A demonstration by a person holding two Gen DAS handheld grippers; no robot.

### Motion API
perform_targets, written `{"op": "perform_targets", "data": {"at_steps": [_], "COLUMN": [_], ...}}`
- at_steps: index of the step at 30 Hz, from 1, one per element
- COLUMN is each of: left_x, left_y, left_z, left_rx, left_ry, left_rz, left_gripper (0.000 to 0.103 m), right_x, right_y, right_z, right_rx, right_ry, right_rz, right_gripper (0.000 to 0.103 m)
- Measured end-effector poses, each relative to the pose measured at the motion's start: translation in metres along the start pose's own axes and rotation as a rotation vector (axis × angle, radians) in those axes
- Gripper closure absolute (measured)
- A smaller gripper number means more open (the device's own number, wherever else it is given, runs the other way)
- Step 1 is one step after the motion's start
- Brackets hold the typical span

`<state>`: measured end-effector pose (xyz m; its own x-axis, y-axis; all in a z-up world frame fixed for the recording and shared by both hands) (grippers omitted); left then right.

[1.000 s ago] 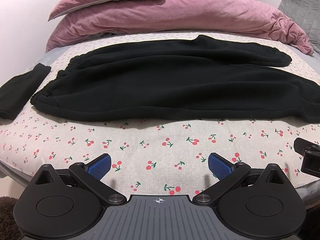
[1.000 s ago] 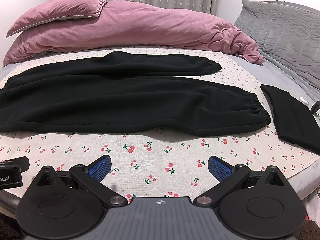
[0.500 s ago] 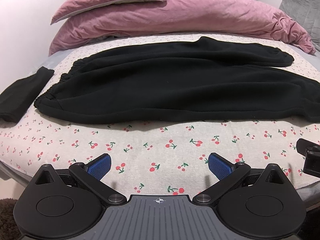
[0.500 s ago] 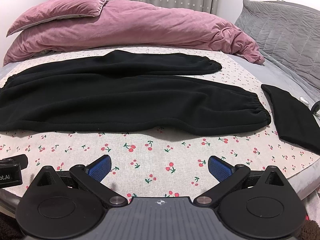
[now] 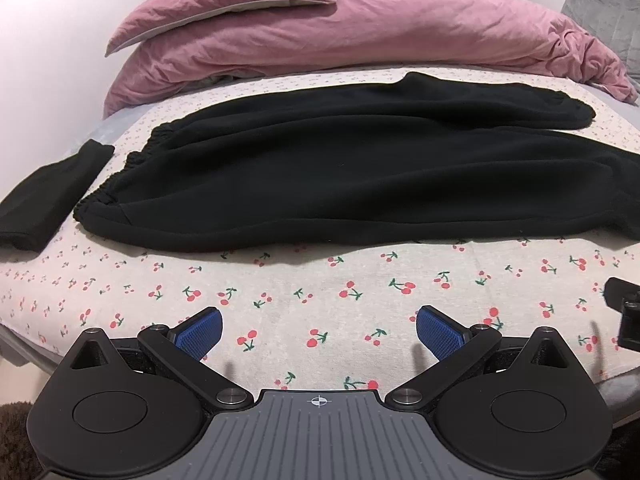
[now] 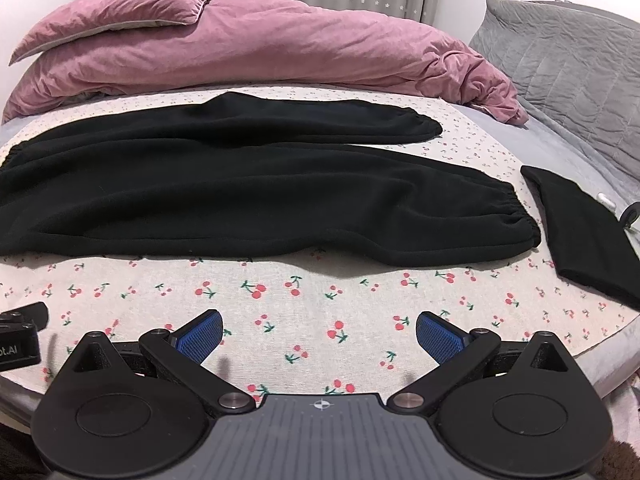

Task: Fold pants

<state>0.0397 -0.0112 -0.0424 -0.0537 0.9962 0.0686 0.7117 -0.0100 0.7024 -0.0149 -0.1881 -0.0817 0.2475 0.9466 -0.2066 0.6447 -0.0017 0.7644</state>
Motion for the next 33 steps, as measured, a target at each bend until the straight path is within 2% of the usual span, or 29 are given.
{"op": "perform_targets", "data": {"at_steps": [5, 9, 12, 14, 17, 20, 23, 28, 33], "left_x": [0.004, 0.015, 0.025, 0.034, 0.059, 0.093, 0.136, 0.209, 0.249], "left_y": [0.002, 0.010, 0.015, 0.022, 0.035, 0.048, 0.056, 0.062, 0.060], "left_z": [0.005, 0.010, 0.013, 0.019, 0.030, 0.044, 0.060, 0.087, 0.108], "left_rx": [-0.074, -0.114, -0.167, -0.136, -0.078, -0.015, 0.026, 0.048, 0.053], "left_ry": [0.003, -0.093, -0.147, -0.156, -0.175, -0.165, -0.152, -0.175, -0.154], "left_rz": [0.056, 0.037, 0.066, 0.096, 0.067, -0.023, -0.153, -0.397, -0.547], "left_gripper": [0.000, 0.000, 0.000, 0.000, 0.000, 0.000, 0.000, 0.001, 0.003], "right_x": [-0.014, -0.027, -0.038, -0.047, -0.062, -0.077, -0.097, -0.124, -0.139], "right_y": [0.005, 0.013, 0.023, 0.029, 0.037, 0.041, 0.041, 0.033, 0.017], "right_z": [0.003, 0.010, 0.022, 0.029, 0.041, 0.051, 0.061, 0.079, 0.096], "right_rx": [-0.038, -0.106, -0.059, -0.026, 0.040, 0.077, 0.099, 0.149, 0.193], "right_ry": [-0.062, -0.021, -0.021, 0.010, 0.050, 0.047, 0.081, 0.145, 0.189], "right_rz": [-0.015, -0.012, -0.028, -0.027, -0.019, -0.004, 0.086, 0.250, 0.373], "right_gripper": [0.000, 0.000, 0.000, 0.000, 0.000, 0.000, 0.000, 0.000, 0.004]}}
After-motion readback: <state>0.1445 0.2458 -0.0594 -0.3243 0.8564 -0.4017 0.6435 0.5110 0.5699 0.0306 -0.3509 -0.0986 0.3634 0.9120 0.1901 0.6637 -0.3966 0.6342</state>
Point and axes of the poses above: each gripper's, at about its wrist camera, not at the fingertips, and z roughly the way its jaws point, x to its left, y to its top, the point moved 2 cm from there along z, roughly the way its jaws point, and after that the axes turned 6 degrees about -z, right-handed, at the moved point
